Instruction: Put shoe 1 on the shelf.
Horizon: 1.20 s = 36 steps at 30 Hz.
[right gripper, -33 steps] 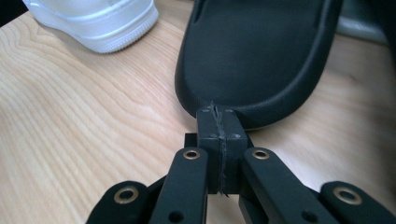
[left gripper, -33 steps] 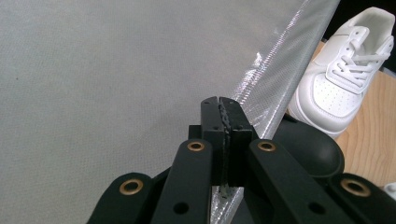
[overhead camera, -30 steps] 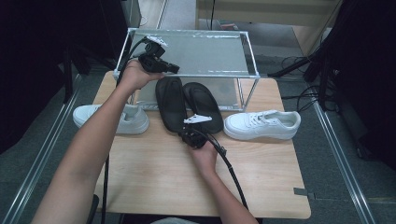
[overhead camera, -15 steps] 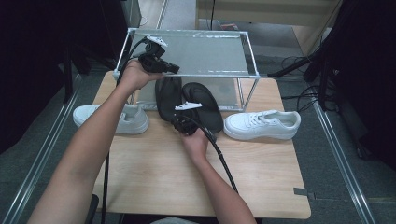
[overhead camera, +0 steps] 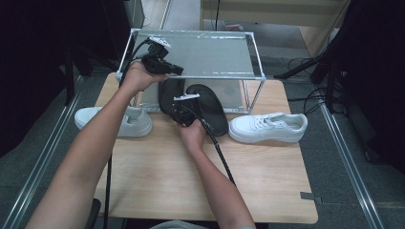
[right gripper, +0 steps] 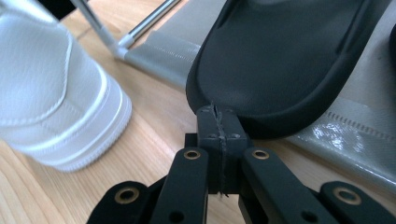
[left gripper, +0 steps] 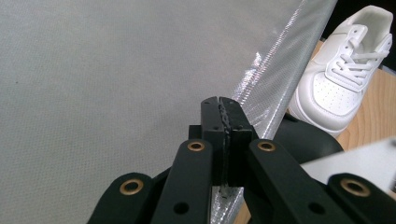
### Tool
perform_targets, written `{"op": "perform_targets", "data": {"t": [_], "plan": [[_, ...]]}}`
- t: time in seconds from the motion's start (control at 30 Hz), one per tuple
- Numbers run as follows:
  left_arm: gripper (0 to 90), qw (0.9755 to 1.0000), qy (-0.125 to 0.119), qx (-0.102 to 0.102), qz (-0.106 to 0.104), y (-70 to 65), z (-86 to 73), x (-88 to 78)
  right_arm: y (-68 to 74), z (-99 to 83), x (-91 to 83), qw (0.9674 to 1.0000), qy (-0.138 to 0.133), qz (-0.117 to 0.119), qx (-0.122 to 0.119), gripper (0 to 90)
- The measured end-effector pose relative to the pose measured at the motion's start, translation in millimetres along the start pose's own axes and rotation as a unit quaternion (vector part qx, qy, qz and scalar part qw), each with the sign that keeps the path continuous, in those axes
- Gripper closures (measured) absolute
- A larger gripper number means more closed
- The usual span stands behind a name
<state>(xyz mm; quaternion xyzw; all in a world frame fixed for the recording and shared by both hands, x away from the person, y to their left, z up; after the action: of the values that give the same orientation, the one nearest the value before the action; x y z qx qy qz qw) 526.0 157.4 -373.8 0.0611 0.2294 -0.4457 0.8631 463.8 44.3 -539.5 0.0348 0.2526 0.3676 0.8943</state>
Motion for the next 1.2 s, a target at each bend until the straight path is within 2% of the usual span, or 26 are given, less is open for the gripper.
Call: {"op": "perform_targets", "data": {"t": [0.07,0.13,0.23,0.3,0.4,0.57,0.63,0.7,0.87,1.0,1.07,1.13,1.2], "plan": [[90.0,1.0000,0.000,0.002,0.000,0.2,-0.1,-0.1,-2.9,1.0,0.3,0.9997,-0.001,0.005,0.025,90.0],[90.0,1.0000,0.000,0.001,-0.002,0.3,-0.3,-0.6,-4.2,2.1,-3.3,0.9993,-0.005,0.011,0.036,90.0],[90.0,1.0000,0.000,0.002,-0.004,0.9,-0.4,-0.7,-2.4,7.5,-21.0,0.9990,-0.025,0.023,0.030,90.0],[90.0,1.0000,0.002,0.001,-0.002,0.5,-0.1,-0.6,-1.2,12.2,-39.1,0.9989,-0.034,0.027,0.017,90.0],[90.0,1.0000,0.005,-0.002,-0.001,0.6,0.9,-0.1,-1.6,13.3,-61.0,0.9989,-0.035,0.031,0.006,90.0],[90.0,1.0000,0.007,-0.002,-0.002,0.8,1.2,-0.3,-7.9,5.3,-95.1,0.9986,-0.033,0.042,0.006,90.0],[90.0,1.0000,0.007,-0.002,-0.004,1.2,1.3,-0.2,-12.0,-0.3,-107.6,0.9987,-0.031,0.039,-0.001,90.0],[90.0,1.0000,0.007,-0.004,-0.003,1.2,1.3,-0.2,-17.6,-7.1,-122.7,0.9989,-0.027,0.039,0.006,90.0],[90.0,0.9999,0.010,-0.003,-0.001,0.8,1.7,-0.4,-27.4,-18.3,-155.6,0.9992,-0.028,0.030,0.003,90.0],[89.9,0.9999,0.011,-0.002,0.000,0.1,2.2,0.1,-37.5,-25.9,-178.8,0.9995,-0.027,0.009,-0.012,90.0],[89.9,1.0000,0.010,0.000,0.001,-0.2,2.2,0.2,-41.6,-30.7,-187.9,0.9992,-0.023,-0.006,-0.033,90.0],[89.9,0.9999,0.010,0.000,-0.001,0.4,2.1,0.0,-45.0,-35.5,-196.5,0.9987,-0.024,-0.009,-0.043,90.0],[89.9,1.0000,0.009,-0.003,-0.002,0.6,2.0,0.1,-49.1,-40.2,-203.5,0.9987,-0.025,-0.013,-0.043,90.0]]}}
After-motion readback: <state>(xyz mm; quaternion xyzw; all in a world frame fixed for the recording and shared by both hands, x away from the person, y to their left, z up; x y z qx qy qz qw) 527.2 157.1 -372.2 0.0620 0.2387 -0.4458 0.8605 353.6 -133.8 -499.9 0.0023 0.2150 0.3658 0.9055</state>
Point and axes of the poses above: each handheld gripper's, and its own axes: x roughly forward along the jaws, z roughly out of its top, y roughly to its left, the point moved 2 cm from there along x, roughly forward along the jaws, and after that the axes turned 13 degrees about -y, right-handed, at the moved point
